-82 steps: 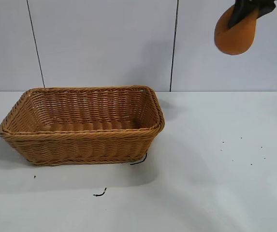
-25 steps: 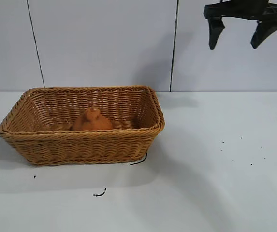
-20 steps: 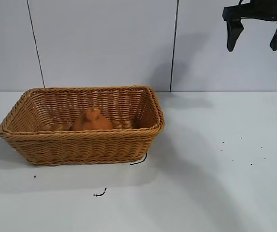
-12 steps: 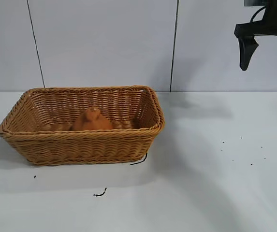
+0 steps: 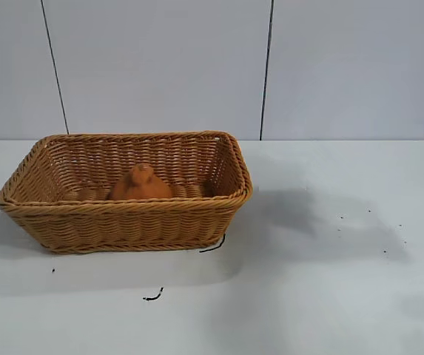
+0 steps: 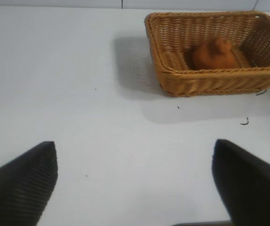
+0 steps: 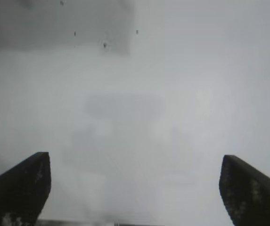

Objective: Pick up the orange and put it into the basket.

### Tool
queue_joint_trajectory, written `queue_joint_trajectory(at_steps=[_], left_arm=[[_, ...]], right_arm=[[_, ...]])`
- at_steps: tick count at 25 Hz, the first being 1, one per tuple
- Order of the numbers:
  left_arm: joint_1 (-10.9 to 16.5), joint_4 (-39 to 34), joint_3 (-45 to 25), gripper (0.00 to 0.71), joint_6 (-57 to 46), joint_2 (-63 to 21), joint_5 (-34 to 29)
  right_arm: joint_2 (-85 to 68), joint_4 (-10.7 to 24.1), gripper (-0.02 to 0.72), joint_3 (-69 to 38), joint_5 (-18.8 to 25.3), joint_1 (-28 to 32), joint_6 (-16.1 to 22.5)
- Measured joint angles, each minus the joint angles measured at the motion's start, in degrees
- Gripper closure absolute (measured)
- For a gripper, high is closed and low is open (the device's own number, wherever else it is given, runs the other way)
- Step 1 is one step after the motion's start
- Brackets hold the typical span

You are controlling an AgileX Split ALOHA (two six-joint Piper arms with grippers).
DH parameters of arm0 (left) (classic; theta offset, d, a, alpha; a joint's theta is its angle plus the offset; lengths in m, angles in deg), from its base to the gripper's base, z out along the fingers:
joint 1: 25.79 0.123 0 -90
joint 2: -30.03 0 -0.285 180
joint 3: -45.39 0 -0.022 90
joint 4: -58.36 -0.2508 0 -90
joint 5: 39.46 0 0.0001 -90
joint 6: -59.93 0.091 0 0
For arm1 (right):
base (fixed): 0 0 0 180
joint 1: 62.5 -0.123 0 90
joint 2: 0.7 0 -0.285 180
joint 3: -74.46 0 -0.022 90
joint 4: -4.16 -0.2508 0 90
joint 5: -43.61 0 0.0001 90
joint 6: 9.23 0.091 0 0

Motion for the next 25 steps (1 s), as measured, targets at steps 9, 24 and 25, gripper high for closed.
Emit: queue_joint_trajectory(at_steps=[9,24,25], left_arm=[[0.0,0.0,0.0,0.071,0.0,0.0,0.0],[0.0,0.0,0.0,0.071,0.0,0.0,0.0],[0.0,0.0,0.0,0.071,0.0,0.0,0.0]], right_arm=[[-34.85,0.0,0.008,-17.64,-9.65,0.0,-4.02],[-64.0,-0.04,0.008,-22.7,-10.39,0.0,-4.23],[-64.37,-0.04,0.008,-22.7,-10.39,0.0,-4.23]])
